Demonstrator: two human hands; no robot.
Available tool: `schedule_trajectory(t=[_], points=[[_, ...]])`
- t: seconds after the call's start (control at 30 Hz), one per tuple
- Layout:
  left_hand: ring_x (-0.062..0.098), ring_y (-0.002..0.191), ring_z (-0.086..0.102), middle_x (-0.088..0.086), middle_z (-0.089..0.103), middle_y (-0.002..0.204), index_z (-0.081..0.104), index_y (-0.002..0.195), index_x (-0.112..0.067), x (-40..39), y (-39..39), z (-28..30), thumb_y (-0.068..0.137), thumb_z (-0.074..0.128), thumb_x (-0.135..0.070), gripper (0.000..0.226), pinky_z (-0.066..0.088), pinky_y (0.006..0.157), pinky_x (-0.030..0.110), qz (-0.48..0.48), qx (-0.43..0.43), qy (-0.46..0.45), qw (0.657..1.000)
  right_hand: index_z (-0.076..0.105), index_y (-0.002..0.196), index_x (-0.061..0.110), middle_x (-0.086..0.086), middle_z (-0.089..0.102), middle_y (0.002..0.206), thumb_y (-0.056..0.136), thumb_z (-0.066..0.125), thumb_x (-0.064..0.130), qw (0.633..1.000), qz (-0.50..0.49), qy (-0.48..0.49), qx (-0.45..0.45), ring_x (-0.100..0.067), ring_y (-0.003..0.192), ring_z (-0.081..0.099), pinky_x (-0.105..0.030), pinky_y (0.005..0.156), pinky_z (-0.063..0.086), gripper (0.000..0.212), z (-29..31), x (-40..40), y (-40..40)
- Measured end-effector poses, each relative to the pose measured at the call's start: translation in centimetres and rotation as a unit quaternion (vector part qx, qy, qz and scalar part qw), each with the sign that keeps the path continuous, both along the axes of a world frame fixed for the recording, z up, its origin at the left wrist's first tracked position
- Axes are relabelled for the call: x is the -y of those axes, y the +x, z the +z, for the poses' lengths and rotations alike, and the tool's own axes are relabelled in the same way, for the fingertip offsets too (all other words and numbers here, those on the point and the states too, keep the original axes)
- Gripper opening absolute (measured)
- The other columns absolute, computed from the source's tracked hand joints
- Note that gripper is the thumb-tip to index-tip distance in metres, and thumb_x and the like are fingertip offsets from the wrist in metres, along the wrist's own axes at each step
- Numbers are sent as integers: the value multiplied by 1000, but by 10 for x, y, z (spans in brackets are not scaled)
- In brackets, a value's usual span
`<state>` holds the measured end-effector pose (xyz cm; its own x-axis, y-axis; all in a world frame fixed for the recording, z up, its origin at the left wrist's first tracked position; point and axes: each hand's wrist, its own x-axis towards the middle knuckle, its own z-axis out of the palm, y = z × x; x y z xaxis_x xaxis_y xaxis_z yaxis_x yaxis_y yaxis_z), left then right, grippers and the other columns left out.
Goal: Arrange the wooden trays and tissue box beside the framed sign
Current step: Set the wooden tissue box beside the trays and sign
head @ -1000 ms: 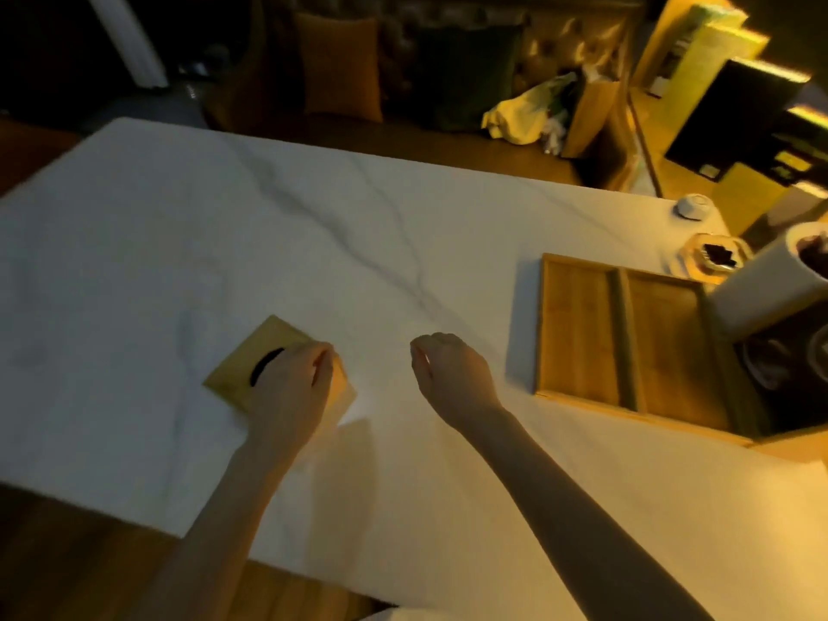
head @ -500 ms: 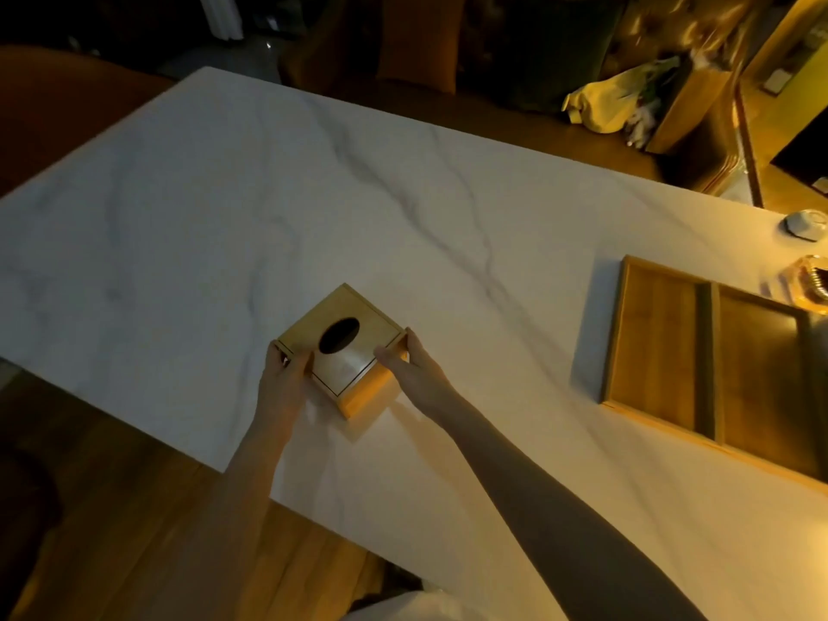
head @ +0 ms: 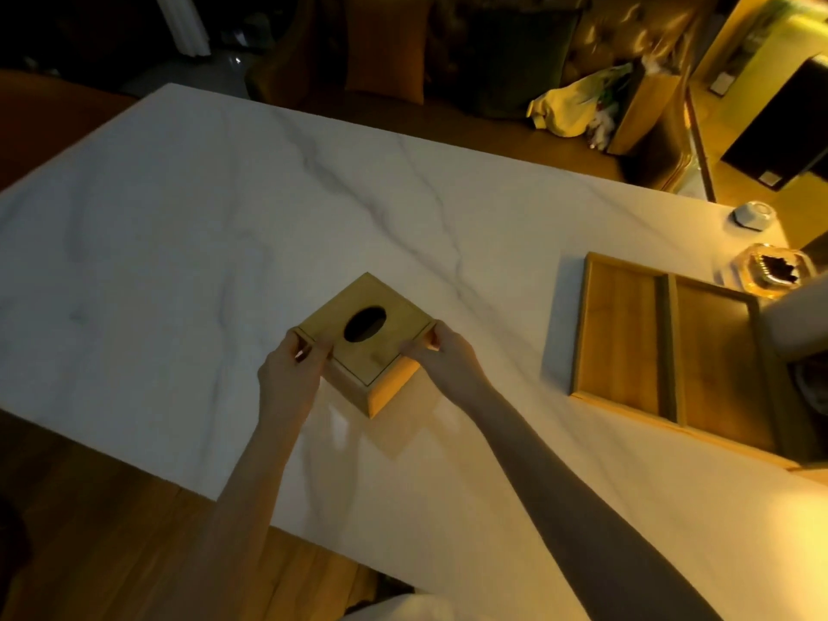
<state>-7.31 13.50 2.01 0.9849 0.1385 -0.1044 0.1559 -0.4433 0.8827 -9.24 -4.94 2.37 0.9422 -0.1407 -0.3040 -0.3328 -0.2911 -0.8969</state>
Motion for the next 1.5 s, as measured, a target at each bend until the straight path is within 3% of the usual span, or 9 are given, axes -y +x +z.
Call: schedule_trajectory(t=[0.2,0.33,0.5,0.7,0.83,1.0,1.13,1.27,1.5], points=[[11,77,59,-12,62,77,58,86,-29,49,-6,27,83,56,-33,6,49,74,34,-80,23,-31,996,55,112,10,-6,61,105,83,62,30,996,-61,-24,57,-20,92,55,-21,68,40,36,31,56,-28],[0,73,57,-18,60,73,62,92,-22,94,-13,42,84,55,-33,15,46,64,23,-135,58,-31,989,55,114,12,-7,63,110,84,62,26,988,-119,-29,90,-21,101,55,-31,80,44,34,49,94,-57],[-6,61,60,-17,59,67,60,95,-21,155,-29,54,85,53,-34,19,40,51,5,-226,100,-26,969,54,119,16,2,60,109,85,61,23,972,-204,-13,116,-11,98,54,-12,69,42,35,64,139,-101],[1,48,49,-12,55,61,61,99,-15,222,-59,50,84,54,-34,24,36,42,2,-310,91,-50,945,55,117,18,0,62,112,83,64,25,941,-322,-27,96,-20,105,54,-25,74,43,36,63,187,-156],[8,61,54,2,64,76,60,99,-11,258,-84,40,85,53,-33,26,37,48,5,-367,86,-52,925,53,120,16,-4,58,121,82,65,26,914,-394,-59,78,-21,108,51,-32,81,39,41,51,209,-191],[8,56,48,-2,53,65,51,74,-12,292,-115,22,84,56,-28,19,35,47,0,-410,74,-37,909,53,120,17,1,57,113,82,66,28,877,-472,-80,37,-13,100,47,-15,64,38,42,32,226,-232],[18,56,49,3,52,59,50,67,-6,311,-140,12,83,58,-26,26,38,52,18,-440,44,-47,896,54,122,17,-3,58,119,83,64,26,860,-508,-39,24,-17,105,49,-25,80,43,42,19,230,-263],[28,71,60,18,65,79,58,84,4,323,-158,0,84,57,-23,27,47,63,29,-479,24,-47,876,52,122,15,-4,56,123,84,62,24,844,-536,1,18,-23,114,49,-45,98,42,40,10,228,-287],[33,96,63,24,66,105,51,111,10,332,-183,-21,84,56,-27,46,55,83,43,-481,-38,-1,876,54,117,14,3,56,112,85,60,19,836,-549,18,6,-21,110,50,-42,95,42,32,-5,236,-310]])
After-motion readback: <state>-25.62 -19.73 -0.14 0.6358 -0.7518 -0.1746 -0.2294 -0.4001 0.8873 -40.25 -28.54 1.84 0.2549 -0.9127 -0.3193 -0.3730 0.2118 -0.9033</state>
